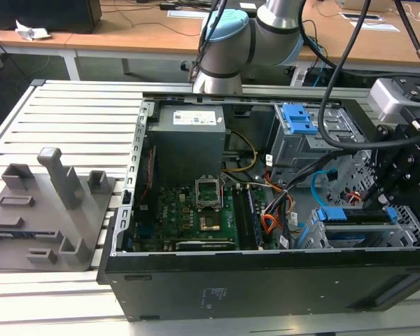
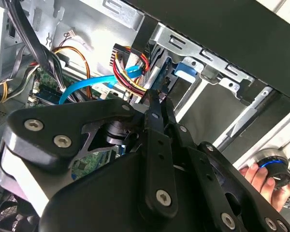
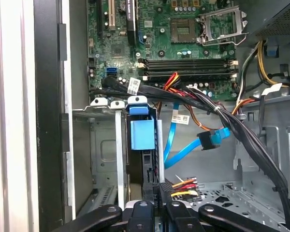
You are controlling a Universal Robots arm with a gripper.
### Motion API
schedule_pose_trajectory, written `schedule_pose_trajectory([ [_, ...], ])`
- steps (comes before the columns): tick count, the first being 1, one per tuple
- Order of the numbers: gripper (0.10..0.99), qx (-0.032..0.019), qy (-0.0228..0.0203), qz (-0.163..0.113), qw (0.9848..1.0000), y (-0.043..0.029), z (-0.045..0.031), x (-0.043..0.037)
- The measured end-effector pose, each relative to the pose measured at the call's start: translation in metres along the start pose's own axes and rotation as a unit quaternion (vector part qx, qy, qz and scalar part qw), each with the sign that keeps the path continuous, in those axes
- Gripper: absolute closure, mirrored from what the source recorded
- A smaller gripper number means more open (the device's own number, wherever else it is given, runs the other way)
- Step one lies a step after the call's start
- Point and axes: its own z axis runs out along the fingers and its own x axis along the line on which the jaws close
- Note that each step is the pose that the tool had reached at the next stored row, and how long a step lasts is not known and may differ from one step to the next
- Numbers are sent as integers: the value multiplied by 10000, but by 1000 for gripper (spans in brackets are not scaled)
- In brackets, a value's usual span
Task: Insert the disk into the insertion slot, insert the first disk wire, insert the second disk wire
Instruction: 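Insert the first disk wire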
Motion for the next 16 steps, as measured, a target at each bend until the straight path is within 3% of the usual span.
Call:
schedule_pose_trajectory([
  [16,925,0,-2,-9,10000,-52,54,31],
])
